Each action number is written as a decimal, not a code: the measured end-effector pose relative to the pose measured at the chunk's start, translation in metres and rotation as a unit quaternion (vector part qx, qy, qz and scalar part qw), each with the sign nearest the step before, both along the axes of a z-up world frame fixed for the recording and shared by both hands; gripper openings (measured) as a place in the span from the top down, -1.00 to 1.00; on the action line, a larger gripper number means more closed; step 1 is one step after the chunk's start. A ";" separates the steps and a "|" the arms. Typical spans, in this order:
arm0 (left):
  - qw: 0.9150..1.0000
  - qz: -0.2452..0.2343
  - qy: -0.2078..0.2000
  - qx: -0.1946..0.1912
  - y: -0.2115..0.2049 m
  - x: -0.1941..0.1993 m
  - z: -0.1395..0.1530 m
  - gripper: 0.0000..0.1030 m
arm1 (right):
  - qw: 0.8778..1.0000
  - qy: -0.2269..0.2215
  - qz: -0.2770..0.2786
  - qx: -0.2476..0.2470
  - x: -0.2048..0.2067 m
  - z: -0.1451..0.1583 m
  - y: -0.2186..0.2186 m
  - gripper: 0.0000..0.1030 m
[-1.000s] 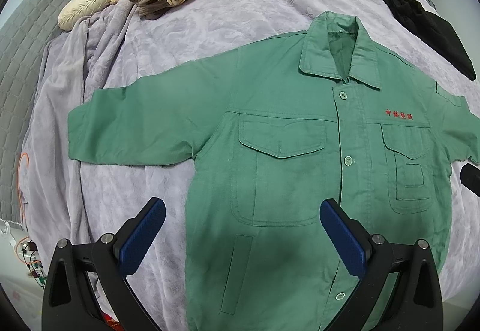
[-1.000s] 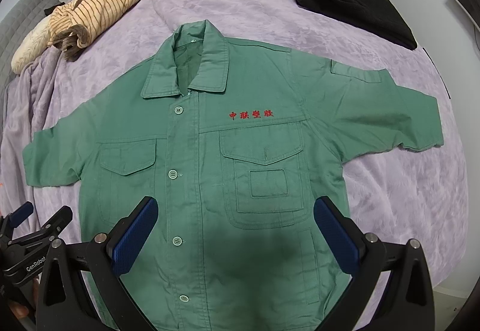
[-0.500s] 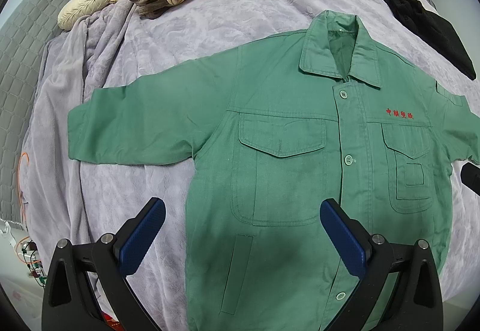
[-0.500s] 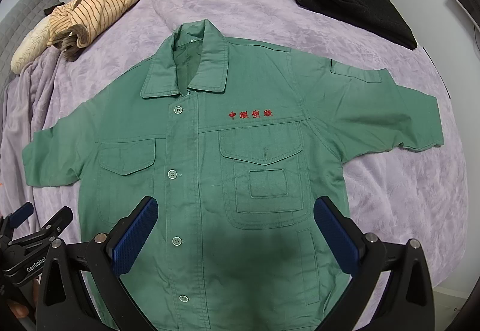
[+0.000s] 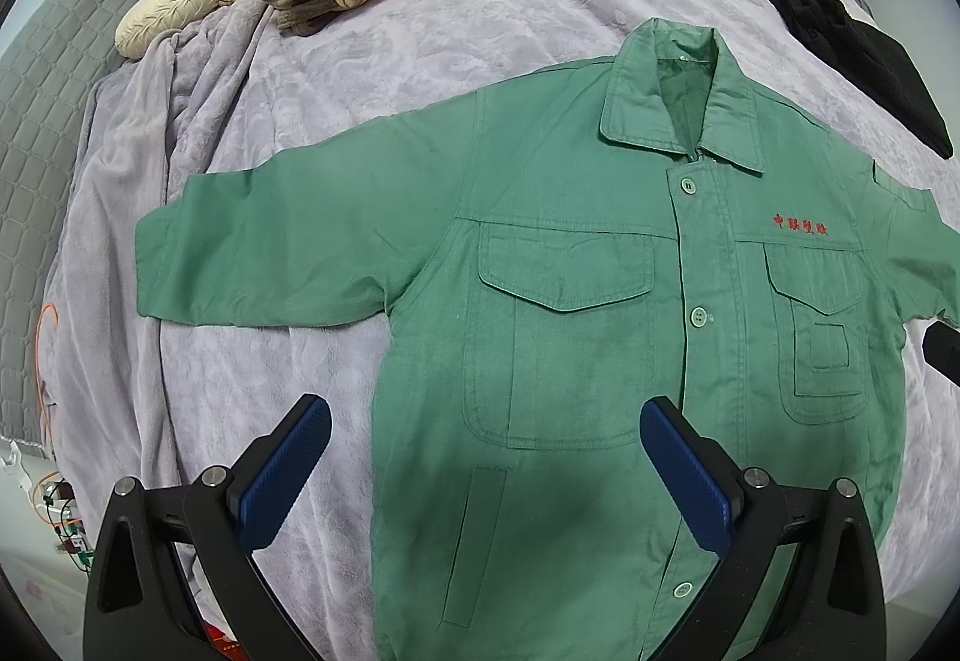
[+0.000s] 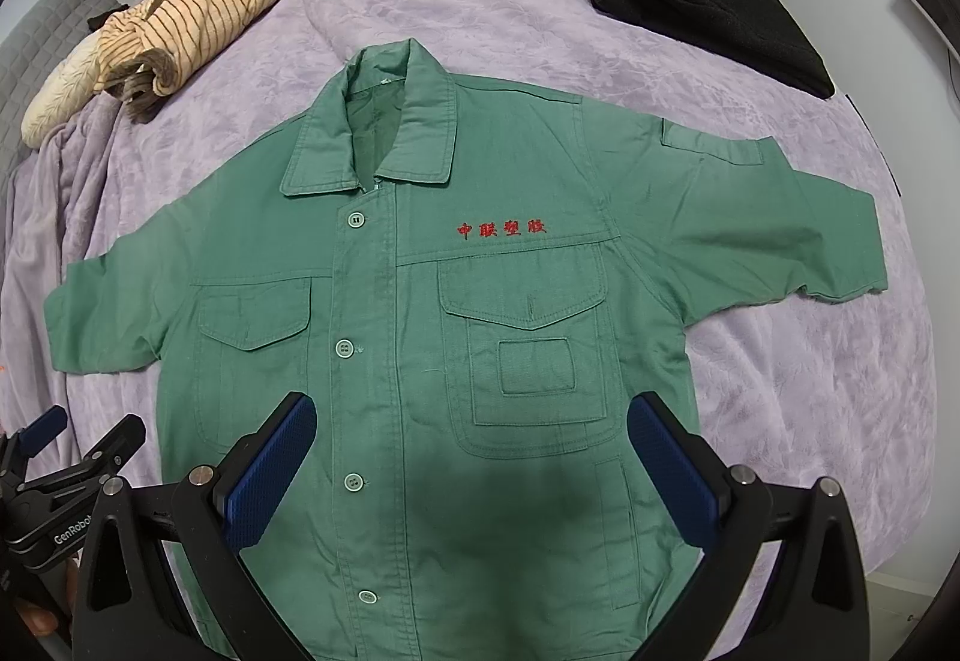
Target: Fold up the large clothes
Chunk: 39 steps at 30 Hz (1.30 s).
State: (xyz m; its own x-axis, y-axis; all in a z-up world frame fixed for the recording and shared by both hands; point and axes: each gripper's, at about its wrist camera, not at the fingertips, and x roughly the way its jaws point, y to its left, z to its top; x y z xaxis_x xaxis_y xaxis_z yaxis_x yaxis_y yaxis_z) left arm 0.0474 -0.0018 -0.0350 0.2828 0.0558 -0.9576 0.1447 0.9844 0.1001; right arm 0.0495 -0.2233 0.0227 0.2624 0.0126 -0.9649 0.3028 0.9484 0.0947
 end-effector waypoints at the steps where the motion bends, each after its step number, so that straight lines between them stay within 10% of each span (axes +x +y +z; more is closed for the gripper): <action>1: 1.000 0.000 0.000 0.000 0.000 0.000 0.000 -1.00 | 1.000 0.000 0.000 0.000 0.000 0.000 0.000 -1.00; 27: 0.999 0.017 0.010 -0.042 0.012 0.003 -0.009 -1.00 | 1.000 -0.001 0.000 0.001 0.001 -0.006 -0.001 -1.00; 39: 0.982 0.154 -0.021 -0.107 0.157 0.038 -0.074 -1.00 | 0.999 0.018 0.035 -0.002 0.004 -0.044 0.040 -1.00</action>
